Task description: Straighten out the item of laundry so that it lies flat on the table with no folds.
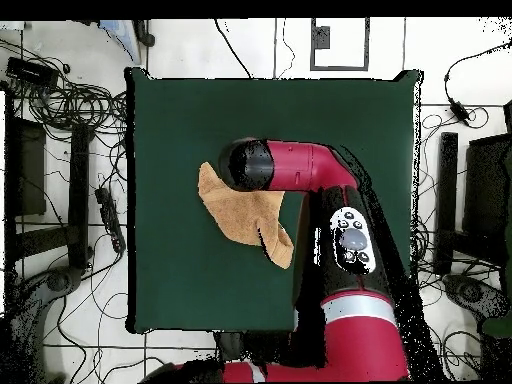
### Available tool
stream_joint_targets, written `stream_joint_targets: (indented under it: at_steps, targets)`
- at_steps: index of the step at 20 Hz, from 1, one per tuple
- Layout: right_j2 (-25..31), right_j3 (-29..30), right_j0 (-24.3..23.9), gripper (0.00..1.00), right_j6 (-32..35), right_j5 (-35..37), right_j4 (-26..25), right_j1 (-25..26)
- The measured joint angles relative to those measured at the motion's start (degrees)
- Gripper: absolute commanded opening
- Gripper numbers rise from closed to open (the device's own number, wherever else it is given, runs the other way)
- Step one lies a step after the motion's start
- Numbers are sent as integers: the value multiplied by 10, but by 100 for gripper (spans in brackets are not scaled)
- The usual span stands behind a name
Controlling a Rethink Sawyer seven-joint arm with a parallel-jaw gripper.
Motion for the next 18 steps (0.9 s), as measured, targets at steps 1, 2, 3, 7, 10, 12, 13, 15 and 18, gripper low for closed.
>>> stream_joint_targets:
  at_steps: [1,2,3,7,10,12,13,15,18]
  targets:
    - [0,1,0,100,0,0,-5,0]
    - [0,4,0,100,0,0,-10,0]
    - [0,6,0,100,0,0,-15,0]
    - [0,18,-2,100,0,0,-30,0]
    - [0,37,-3,100,0,-1,-38,-2]
    - [0,53,-3,100,0,-3,-44,-3]
    - [0,58,-3,100,0,-5,-47,-3]
    - [0,74,-3,100,0,-14,-57,-3]
    - [0,86,-4,100,0,-32,-66,0]
